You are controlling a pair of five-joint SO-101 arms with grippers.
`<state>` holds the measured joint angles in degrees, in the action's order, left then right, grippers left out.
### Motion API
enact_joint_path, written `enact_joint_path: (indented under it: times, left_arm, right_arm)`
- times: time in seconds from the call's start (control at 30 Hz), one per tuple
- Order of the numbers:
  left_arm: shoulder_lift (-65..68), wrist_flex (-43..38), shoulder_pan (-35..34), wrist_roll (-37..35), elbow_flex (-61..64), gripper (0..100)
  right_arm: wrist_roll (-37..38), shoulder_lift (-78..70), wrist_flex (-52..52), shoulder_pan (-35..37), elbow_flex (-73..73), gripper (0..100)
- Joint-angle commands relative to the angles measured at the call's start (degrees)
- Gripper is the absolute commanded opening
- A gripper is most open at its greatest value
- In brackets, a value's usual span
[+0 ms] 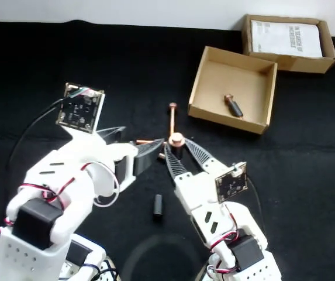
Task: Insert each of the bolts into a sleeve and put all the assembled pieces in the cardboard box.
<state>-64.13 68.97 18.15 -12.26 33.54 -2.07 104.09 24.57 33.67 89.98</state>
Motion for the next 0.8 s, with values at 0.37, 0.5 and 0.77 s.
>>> enact_joint_path:
  times: [0.37,0.5,0.77]
  left_arm:
    - [-0.75,4.13,-14.73,-0.35,-1.19,9]
    - [-0.75,4.57,-16.57,-0.35,-0.84,2]
    - [-0.75,4.13,-22.46,-0.35,12.0,1]
  right_arm:
    - [0.26,0.22,-1.01,-15.78,-10.33,0.8]
    - [0.44,0.13,0.22,-18.86,-14.64,0.8]
    - [9.05,-1.1,2.59,-19.47,-20.0,0.8]
